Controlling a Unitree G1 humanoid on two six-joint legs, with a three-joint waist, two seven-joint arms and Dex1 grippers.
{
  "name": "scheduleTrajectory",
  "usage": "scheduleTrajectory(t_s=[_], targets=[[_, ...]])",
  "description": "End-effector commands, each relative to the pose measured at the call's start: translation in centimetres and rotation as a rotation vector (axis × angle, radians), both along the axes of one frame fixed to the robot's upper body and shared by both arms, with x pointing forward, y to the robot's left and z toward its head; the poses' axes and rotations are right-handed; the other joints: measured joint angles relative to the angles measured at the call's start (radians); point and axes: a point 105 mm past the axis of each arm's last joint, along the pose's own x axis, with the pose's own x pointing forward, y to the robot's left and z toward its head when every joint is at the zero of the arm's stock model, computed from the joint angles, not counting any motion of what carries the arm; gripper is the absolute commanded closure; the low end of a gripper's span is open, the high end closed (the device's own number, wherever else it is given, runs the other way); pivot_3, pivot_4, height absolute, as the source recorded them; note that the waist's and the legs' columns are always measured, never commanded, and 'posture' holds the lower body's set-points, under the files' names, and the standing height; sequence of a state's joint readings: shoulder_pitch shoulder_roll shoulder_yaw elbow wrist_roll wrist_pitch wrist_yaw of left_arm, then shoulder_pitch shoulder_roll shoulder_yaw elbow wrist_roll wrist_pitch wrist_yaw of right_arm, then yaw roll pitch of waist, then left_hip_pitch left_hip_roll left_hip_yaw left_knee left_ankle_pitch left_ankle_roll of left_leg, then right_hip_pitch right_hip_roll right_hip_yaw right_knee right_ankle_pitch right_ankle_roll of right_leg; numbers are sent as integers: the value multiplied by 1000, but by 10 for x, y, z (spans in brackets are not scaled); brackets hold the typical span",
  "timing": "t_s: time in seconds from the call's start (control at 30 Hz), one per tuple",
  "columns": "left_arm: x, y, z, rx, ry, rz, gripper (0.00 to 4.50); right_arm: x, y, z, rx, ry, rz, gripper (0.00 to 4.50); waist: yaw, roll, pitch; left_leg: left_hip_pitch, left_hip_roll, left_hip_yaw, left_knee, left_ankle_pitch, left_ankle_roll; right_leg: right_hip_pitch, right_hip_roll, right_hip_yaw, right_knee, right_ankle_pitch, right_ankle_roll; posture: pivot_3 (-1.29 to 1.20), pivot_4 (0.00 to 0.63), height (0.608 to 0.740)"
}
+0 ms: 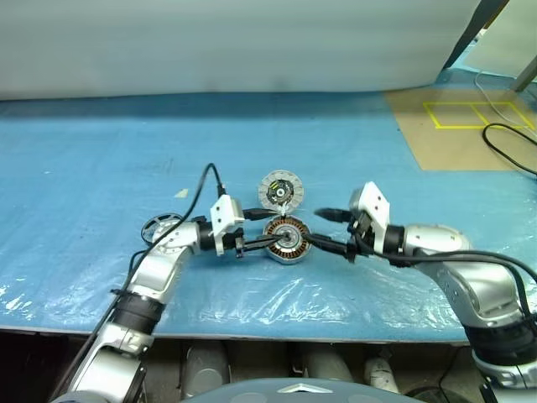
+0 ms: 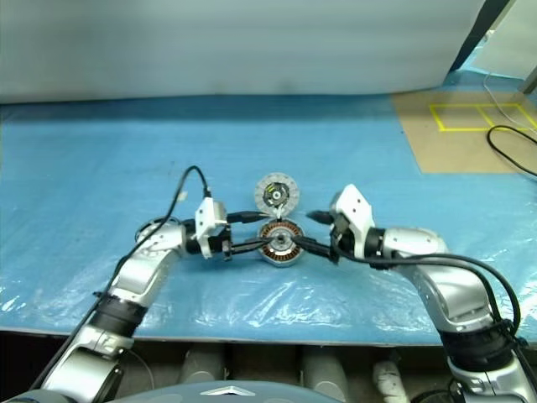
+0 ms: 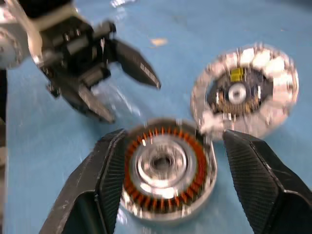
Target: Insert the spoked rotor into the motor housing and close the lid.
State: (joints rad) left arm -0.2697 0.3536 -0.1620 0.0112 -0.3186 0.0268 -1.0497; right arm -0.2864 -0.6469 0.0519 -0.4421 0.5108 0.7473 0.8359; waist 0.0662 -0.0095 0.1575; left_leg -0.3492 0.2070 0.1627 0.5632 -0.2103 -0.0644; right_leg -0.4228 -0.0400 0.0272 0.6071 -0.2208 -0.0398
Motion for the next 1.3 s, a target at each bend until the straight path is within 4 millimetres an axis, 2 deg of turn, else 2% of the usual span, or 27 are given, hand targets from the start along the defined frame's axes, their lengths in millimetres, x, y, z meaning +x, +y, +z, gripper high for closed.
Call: scheduleTrajectory(t_s=[0.03, 0.23, 0.27, 0.53, 0.77, 1.03, 1.13, 1.2, 1.3], targets=[[-7, 13, 2, -17, 18, 59, 1899, -4, 17, -8, -29, 15, 120, 2372, 0, 0, 0, 0, 0, 0, 0, 0, 0, 0, 0, 0, 0, 0, 0, 0, 150, 740], [-21, 17, -6, -24, 52, 121, 1899, 10, 26, -28, -65, 30, 148, 4380, 3, -1, 1, -2, 0, 0, 0, 0, 0, -1, -1, -1, -1, -1, 1, 0, 150, 740], [-23, 17, -7, -25, 52, 130, 1899, 13, 26, -29, -63, 30, 138, 4474, 2, -1, 1, -2, 0, 0, 0, 0, 0, -1, -1, -1, -1, -1, 1, 0, 150, 740], [-31, 19, -16, -29, 68, 170, 1899, 20, 16, -37, -74, 48, 109, 4474, 2, -1, 1, -1, 0, 0, 0, 0, 0, -1, 0, -1, 0, -1, 1, 0, 150, 740], [-29, 10, -12, -22, 67, 158, 1899, 21, 30, -46, -67, 68, 170, 4474, -1, -1, 1, -1, 0, 0, 1, 0, 1, -1, 0, -1, 0, 0, 0, 0, 150, 740], [-26, 6, -9, -5, 60, 142, 1899, 29, 24, -85, -201, 106, 131, 4474, -1, -1, 0, 0, 0, 0, 1, 0, 1, 0, 0, -1, 1, 0, 0, 0, 150, 740], [-25, 6, -9, -7, 62, 144, 1899, 30, 18, -92, -245, 104, 125, 4474, -1, -2, 0, 1, 0, 0, 1, 0, 1, 3, 0, -1, 1, 0, 0, 0, 150, 740], [-24, 7, -10, 2, 61, 142, 1899, 31, 17, -91, -241, 102, 123, 4474, -1, -2, 0, 2, 0, 0, 2, 0, 1, 4, 0, 0, 1, 0, 0, 0, 150, 740], [-23, 8, -11, 8, 60, 137, 1899, 30, 20, -80, -184, 95, 129, 4474, -1, -2, 0, 4, 0, 0, 2, 0, 2, 5, 0, 0, 1, 0, 0, 0, 150, 740]])
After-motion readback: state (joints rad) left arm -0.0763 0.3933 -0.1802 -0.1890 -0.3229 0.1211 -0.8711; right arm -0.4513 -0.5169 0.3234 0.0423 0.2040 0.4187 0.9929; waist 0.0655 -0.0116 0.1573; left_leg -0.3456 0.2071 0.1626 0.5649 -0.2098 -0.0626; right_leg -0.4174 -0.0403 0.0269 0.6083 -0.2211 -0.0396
